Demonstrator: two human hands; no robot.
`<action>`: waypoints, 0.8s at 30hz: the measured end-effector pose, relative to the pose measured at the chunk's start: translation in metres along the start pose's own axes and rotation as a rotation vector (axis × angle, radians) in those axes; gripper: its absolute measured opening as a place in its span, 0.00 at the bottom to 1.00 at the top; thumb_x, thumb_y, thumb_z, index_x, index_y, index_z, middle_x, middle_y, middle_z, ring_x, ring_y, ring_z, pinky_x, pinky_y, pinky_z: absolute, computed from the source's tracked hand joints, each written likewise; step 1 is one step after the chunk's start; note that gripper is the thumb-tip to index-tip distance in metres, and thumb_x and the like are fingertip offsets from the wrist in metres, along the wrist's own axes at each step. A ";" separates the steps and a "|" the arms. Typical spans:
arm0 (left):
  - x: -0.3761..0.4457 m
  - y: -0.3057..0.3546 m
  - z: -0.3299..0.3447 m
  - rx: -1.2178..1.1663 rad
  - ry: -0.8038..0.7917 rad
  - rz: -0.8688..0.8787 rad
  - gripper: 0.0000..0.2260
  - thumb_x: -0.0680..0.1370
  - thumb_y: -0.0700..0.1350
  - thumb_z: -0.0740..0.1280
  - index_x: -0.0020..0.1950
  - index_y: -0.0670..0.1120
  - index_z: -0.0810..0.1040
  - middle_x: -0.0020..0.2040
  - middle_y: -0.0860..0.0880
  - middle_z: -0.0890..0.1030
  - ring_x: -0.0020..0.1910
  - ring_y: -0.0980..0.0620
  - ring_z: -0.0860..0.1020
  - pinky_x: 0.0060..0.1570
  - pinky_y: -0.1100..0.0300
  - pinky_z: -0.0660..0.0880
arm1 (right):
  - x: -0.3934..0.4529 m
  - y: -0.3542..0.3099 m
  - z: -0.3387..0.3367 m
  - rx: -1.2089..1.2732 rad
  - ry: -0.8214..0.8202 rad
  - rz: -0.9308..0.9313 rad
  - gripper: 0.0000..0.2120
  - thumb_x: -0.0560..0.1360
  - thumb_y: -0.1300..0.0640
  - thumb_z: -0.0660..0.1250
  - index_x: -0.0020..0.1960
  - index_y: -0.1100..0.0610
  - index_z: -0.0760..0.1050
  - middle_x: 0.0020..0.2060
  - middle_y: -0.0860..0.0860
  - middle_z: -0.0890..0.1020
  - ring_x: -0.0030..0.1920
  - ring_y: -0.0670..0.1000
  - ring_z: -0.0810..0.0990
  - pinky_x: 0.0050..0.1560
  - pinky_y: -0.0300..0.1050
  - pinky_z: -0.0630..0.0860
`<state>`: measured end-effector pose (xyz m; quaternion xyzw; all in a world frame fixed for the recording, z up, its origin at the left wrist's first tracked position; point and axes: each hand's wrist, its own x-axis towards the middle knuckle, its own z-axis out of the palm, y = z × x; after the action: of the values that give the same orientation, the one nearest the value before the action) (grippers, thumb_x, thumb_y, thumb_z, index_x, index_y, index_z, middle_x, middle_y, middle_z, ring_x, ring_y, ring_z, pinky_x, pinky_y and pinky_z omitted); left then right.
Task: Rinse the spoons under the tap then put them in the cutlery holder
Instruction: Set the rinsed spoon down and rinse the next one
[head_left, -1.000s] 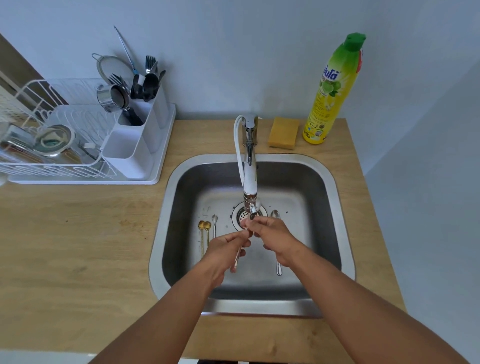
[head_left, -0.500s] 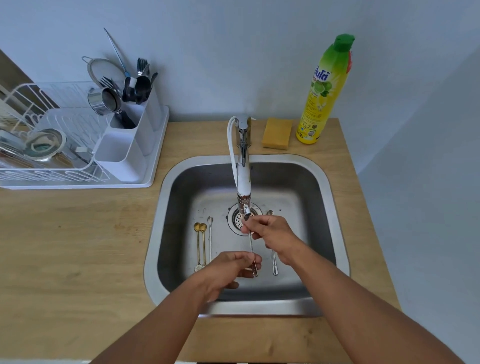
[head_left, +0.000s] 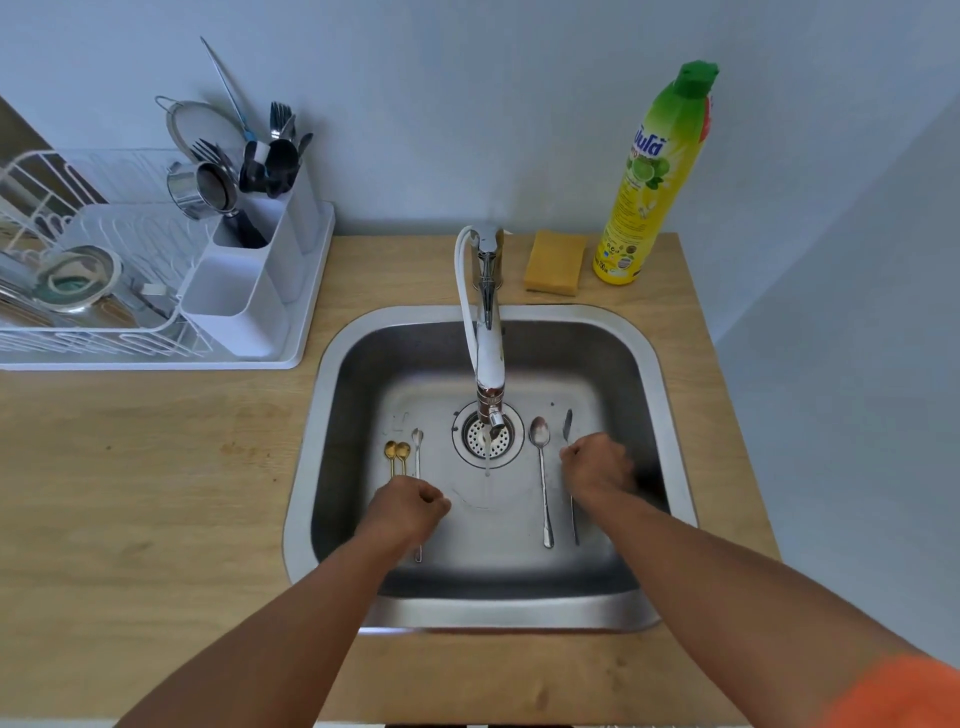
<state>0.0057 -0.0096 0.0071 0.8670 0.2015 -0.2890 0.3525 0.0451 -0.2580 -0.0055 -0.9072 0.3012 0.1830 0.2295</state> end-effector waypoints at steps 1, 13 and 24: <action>0.002 -0.001 -0.002 0.024 0.018 -0.005 0.04 0.78 0.49 0.73 0.48 0.50 0.87 0.48 0.50 0.86 0.47 0.50 0.83 0.54 0.50 0.82 | 0.001 0.000 0.003 -0.017 -0.005 -0.002 0.11 0.79 0.49 0.70 0.51 0.55 0.87 0.50 0.58 0.86 0.51 0.61 0.85 0.45 0.45 0.77; 0.014 -0.010 0.001 0.252 0.139 -0.072 0.08 0.77 0.50 0.71 0.43 0.47 0.82 0.40 0.49 0.82 0.39 0.49 0.81 0.45 0.53 0.82 | 0.007 0.002 0.021 -0.099 -0.006 -0.055 0.11 0.79 0.51 0.70 0.51 0.57 0.85 0.48 0.57 0.85 0.50 0.61 0.85 0.42 0.43 0.74; 0.027 -0.013 0.008 0.272 0.176 -0.131 0.13 0.76 0.54 0.70 0.40 0.45 0.82 0.41 0.45 0.82 0.40 0.44 0.81 0.39 0.57 0.74 | 0.011 0.003 0.026 -0.153 0.002 -0.089 0.11 0.79 0.48 0.71 0.52 0.56 0.84 0.51 0.58 0.85 0.53 0.61 0.84 0.46 0.47 0.79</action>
<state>0.0163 -0.0028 -0.0217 0.9137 0.2469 -0.2588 0.1931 0.0463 -0.2514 -0.0331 -0.9348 0.2460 0.1943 0.1671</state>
